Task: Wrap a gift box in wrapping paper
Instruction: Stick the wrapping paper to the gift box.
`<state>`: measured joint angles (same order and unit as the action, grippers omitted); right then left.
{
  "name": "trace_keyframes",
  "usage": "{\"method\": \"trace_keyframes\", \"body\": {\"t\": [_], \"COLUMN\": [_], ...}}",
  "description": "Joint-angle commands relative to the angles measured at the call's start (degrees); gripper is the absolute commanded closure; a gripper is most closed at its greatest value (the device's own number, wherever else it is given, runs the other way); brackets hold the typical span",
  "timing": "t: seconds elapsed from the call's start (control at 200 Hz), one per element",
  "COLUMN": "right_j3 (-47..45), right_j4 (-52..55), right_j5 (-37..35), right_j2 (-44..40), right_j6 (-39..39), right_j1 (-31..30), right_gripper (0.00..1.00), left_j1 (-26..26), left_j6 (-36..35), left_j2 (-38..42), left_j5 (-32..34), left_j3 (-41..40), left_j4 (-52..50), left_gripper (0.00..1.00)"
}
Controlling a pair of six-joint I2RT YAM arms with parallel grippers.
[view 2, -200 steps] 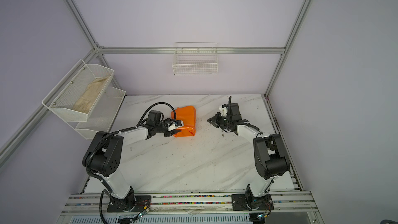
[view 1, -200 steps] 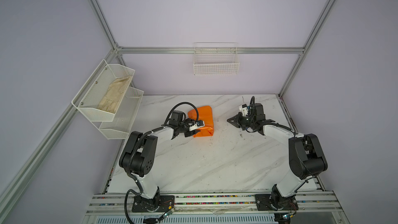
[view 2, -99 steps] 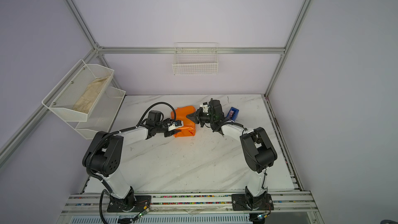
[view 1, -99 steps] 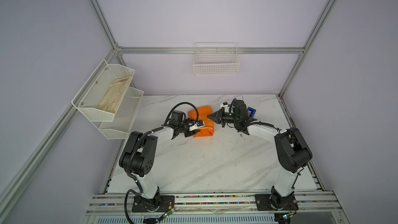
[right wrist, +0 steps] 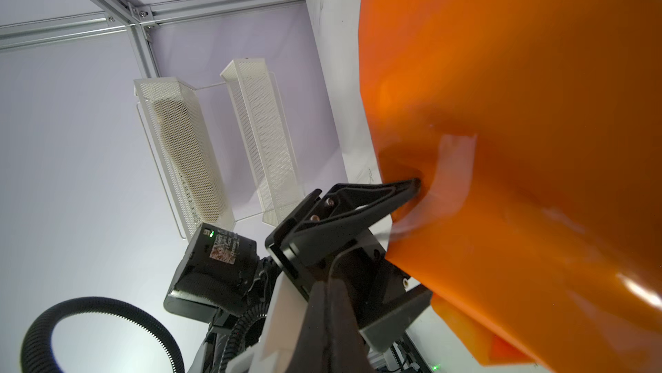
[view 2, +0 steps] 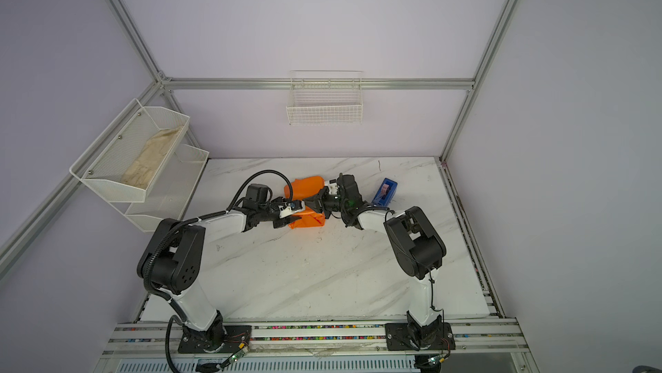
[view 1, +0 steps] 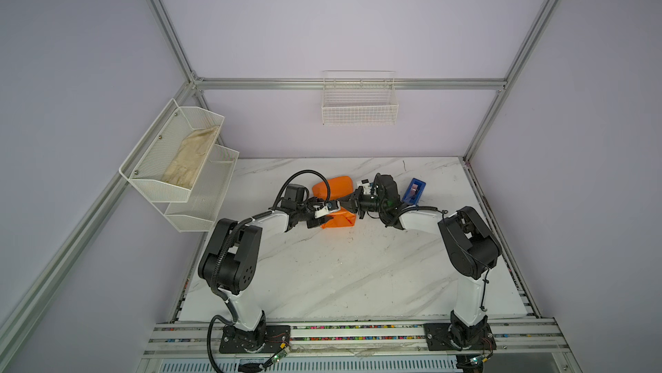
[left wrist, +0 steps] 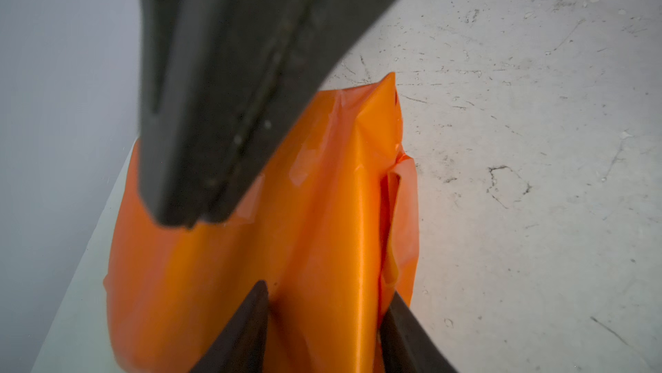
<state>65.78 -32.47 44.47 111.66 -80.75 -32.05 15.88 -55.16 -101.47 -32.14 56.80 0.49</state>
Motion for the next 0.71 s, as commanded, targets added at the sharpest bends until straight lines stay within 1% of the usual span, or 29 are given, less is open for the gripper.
{"method": "trace_keyframes", "body": {"t": [0.0, 0.08, 0.195, 0.355, 0.555, 0.7], "right_j3": [-2.67, -5.40, -7.60, -9.19, -9.88, -10.23], "right_j4": [-4.99, -7.41, -7.13, -7.57, -5.40, -5.90], "right_j5": [-1.87, -2.92, -4.15, -4.58, -6.24, -6.38], "right_j2": [-1.62, -2.52, -3.87, -4.13, -4.63, -3.89], "right_j6": [-4.87, -6.82, -6.74, -6.81, -4.87, -4.59], "right_j1": [-1.48, -2.23, -2.87, -3.93, -3.98, -4.07], "right_gripper": [1.00, 1.00, 1.00, 1.00, 1.00, 1.00], "left_j1": [-0.14, -0.17, -0.15, -0.15, -0.15, -0.15], "left_j6": [0.31, 0.31, 0.31, 0.23, 0.22, 0.25], "left_j2": [-2.99, -3.07, -3.09, -3.08, -3.04, -3.11], "left_j5": [3.36, 3.31, 3.23, 3.22, 3.31, 3.39], "left_j3": [-0.72, -0.55, -0.55, -0.55, -0.55, -0.55], "left_j4": [-8.98, -9.09, -9.10, -9.19, -9.15, -9.27], "left_gripper": [0.52, 0.52, 0.52, 0.52, 0.52, 0.52]}}
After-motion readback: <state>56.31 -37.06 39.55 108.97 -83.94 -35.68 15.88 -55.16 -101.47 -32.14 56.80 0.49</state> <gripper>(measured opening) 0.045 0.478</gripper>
